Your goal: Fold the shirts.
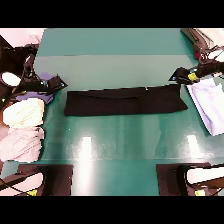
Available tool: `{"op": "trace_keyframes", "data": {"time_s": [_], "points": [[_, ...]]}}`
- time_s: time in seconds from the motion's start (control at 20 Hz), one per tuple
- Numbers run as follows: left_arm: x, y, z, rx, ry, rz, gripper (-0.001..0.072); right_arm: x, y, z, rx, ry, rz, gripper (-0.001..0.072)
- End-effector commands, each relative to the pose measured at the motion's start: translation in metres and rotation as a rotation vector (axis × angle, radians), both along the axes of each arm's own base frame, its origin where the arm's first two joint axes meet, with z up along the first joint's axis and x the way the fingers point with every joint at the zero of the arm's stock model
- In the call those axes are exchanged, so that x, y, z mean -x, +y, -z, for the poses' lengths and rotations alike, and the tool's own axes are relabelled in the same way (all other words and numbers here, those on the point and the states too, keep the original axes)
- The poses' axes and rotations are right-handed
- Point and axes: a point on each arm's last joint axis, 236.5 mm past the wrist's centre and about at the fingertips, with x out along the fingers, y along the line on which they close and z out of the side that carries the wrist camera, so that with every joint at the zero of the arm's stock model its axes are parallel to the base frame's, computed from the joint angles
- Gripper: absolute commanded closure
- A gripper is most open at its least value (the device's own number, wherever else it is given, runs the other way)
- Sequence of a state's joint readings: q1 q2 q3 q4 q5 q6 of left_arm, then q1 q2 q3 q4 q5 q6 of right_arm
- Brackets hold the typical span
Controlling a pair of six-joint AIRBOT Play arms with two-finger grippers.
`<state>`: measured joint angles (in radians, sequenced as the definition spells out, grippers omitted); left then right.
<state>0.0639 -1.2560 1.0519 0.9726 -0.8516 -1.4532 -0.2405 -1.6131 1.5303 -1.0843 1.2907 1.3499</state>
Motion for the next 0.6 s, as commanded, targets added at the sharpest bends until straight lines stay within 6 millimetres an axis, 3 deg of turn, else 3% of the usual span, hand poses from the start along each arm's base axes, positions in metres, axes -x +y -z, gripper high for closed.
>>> {"op": "trace_keyframes", "data": {"time_s": [0.0,0.05,0.15,0.3,0.4,0.55], "points": [[0.029,-0.019,-0.005,0.027,0.105,0.127,0.0588,0.03,-0.017,0.001,-0.067,0.09,-0.065,0.0147],[0.037,-0.022,-0.003,0.025,0.128,0.163,0.0685,0.036,-0.031,0.001,-0.077,0.106,-0.041,0.012],[0.048,-0.027,-0.001,0.042,0.171,0.193,0.0684,0.043,-0.055,0.003,-0.091,0.123,0.012,0.0027],[0.06,-0.038,0.0,0.059,0.208,0.235,0.0683,0.051,-0.08,0.02,-0.12,0.171,0.068,0.0028],[0.067,-0.055,0.0,0.056,0.214,0.281,0.0684,0.053,-0.087,0.036,-0.148,0.199,0.074,0.0037],[0.078,-0.09,-0.001,0.045,0.205,0.373,0.0684,0.043,-0.072,0.05,-0.281,0.187,0.045,0.0041]]}}
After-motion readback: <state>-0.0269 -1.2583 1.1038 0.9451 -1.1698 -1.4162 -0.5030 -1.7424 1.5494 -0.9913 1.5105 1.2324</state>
